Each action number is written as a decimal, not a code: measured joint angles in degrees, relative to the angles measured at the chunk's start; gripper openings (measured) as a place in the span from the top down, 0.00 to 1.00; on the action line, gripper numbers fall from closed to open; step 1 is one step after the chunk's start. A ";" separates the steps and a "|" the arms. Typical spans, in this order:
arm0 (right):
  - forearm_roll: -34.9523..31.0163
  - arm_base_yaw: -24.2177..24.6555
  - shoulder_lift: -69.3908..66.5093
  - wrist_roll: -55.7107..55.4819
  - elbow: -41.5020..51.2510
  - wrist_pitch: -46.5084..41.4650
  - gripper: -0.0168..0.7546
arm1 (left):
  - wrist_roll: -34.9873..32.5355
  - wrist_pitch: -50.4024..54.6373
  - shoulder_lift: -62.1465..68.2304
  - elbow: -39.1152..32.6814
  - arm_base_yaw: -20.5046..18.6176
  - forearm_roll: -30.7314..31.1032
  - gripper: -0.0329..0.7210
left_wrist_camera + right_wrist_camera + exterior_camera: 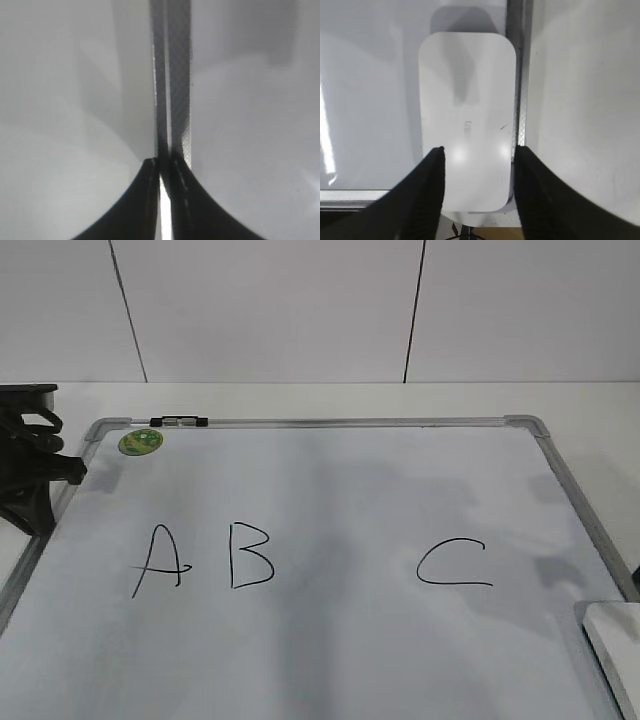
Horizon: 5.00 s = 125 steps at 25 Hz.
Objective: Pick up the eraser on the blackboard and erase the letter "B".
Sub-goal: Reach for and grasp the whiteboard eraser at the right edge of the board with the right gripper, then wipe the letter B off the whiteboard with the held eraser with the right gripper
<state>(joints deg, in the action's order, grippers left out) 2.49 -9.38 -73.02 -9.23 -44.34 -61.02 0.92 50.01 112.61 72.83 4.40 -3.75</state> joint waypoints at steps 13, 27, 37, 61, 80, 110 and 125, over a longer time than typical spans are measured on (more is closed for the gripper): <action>-0.13 0.00 -6.95 0.00 0.00 2.32 0.14 | 0.00 0.14 0.00 0.00 0.00 0.23 0.91; -0.17 0.00 -10.98 -0.10 0.00 4.92 0.26 | 0.00 0.36 0.00 0.02 0.00 0.46 0.91; -0.40 0.00 -10.98 -0.10 0.00 5.55 0.20 | 0.00 0.47 0.00 0.02 0.00 0.68 0.91; -2.49 0.00 -15.83 -0.48 0.00 5.05 0.18 | 0.00 0.47 0.00 0.02 0.00 0.94 0.91; -2.49 0.09 -15.83 -0.48 -0.10 3.30 0.29 | 0.00 0.55 0.00 0.12 0.00 1.07 0.91; -3.41 -18.38 -29.72 -3.84 -38.92 -8.90 0.29 | 0.00 1.47 0.08 0.24 0.00 1.19 0.91; -4.44 -25.87 -54.34 -2.31 -64.17 -8.90 0.29 | 0.00 1.63 0.08 0.37 0.00 0.98 0.91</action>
<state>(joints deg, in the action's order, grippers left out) -1.95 -35.26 -127.36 -11.55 -108.50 -69.91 0.92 51.63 112.70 73.20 4.40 -2.77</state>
